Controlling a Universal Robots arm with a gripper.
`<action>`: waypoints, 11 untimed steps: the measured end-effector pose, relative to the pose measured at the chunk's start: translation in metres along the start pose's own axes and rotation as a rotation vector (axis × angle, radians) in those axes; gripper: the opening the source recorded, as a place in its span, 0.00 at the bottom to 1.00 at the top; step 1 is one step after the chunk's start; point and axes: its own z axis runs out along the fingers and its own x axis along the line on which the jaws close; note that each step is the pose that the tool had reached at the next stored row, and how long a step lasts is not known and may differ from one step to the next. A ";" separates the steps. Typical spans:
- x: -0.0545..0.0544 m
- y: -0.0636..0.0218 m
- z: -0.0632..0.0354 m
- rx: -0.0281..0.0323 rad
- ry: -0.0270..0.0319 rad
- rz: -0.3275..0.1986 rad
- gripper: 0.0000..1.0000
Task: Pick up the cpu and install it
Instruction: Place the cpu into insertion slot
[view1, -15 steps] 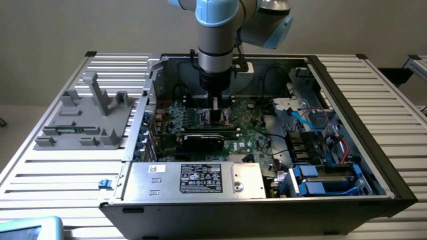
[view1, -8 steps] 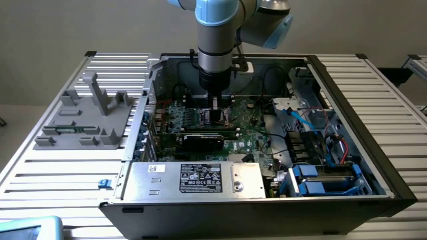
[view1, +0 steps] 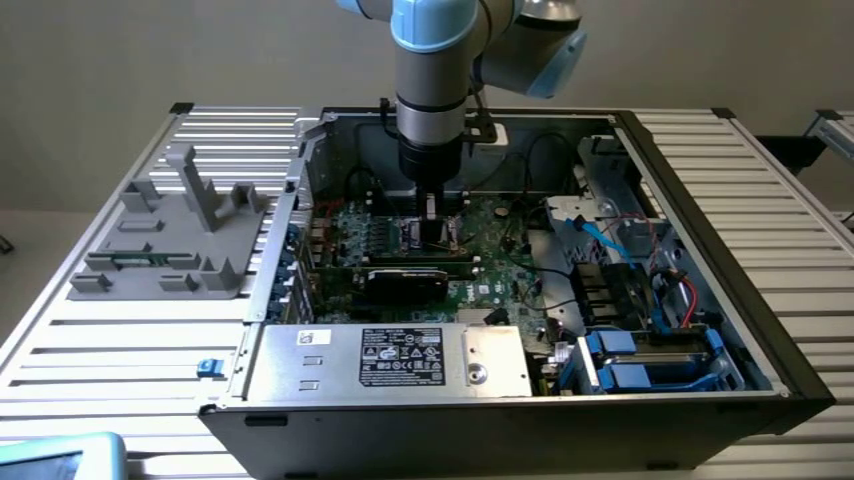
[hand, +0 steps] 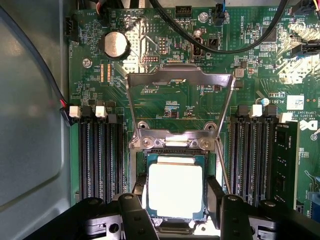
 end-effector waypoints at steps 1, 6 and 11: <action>0.000 0.0000 0.0000 0.0001 -0.0001 0.000 0.55; 0.000 0.0000 0.0008 0.0001 -0.0002 0.000 0.55; 0.000 0.0000 0.0008 0.0000 0.0000 0.000 0.55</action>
